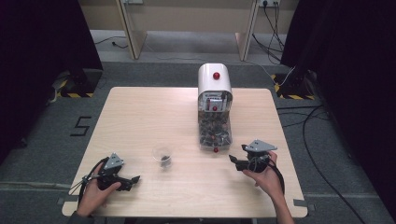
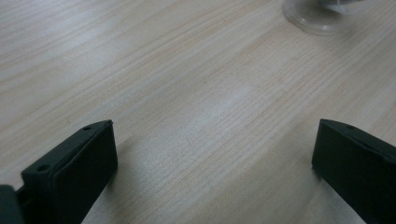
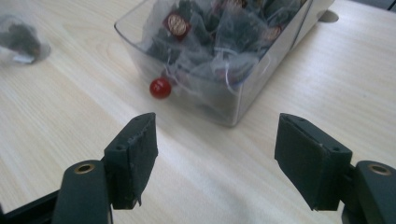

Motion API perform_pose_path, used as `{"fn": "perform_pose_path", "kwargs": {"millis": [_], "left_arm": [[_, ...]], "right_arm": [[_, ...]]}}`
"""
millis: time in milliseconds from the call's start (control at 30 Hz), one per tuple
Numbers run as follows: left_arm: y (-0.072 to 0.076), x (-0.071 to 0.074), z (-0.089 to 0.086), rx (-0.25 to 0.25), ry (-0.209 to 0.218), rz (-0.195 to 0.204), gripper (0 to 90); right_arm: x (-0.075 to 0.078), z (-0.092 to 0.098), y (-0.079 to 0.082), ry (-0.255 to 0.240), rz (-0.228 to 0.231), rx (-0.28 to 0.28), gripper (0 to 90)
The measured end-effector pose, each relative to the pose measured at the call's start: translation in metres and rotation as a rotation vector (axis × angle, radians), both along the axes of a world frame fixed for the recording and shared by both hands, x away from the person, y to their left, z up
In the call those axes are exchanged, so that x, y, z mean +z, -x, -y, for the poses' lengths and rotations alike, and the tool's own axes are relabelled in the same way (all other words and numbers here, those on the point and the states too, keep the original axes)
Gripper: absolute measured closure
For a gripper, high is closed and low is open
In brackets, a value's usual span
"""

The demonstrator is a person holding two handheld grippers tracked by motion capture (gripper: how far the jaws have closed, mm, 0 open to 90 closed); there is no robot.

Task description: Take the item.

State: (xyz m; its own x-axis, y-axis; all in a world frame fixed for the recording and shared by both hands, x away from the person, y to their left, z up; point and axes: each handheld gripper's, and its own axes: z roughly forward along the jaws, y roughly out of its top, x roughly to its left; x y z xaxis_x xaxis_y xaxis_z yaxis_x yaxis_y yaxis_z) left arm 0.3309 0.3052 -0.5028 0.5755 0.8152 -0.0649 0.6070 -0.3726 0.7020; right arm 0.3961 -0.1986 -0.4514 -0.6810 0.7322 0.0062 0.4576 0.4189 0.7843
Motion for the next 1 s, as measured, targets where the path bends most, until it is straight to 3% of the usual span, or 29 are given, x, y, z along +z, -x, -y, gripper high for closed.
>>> {"fn": "perform_pose_path", "kwargs": {"millis": [467, 800, 867, 1000], "left_arm": [[0.000, 0.000, 0.000, 0.000, 0.000, 0.000, 0.0], [0.000, 0.000, 0.000, 0.000, -0.001, 0.000, 0.0], [0.000, 0.000, 0.000, 0.000, 0.000, 0.000, 0.0], [0.000, 0.000, 0.000, 0.000, 0.000, 0.000, 0.0]], "right_arm": [[-0.015, 0.006, 0.010, 0.055, -0.040, -0.009, 29.0], [-0.029, 0.010, 0.011, 0.133, -0.125, -0.019, 26.2], [-0.032, 0.011, 0.012, 0.113, -0.145, -0.025, 23.6], [-0.033, 0.012, 0.013, 0.113, -0.135, -0.008, 19.7]]}}
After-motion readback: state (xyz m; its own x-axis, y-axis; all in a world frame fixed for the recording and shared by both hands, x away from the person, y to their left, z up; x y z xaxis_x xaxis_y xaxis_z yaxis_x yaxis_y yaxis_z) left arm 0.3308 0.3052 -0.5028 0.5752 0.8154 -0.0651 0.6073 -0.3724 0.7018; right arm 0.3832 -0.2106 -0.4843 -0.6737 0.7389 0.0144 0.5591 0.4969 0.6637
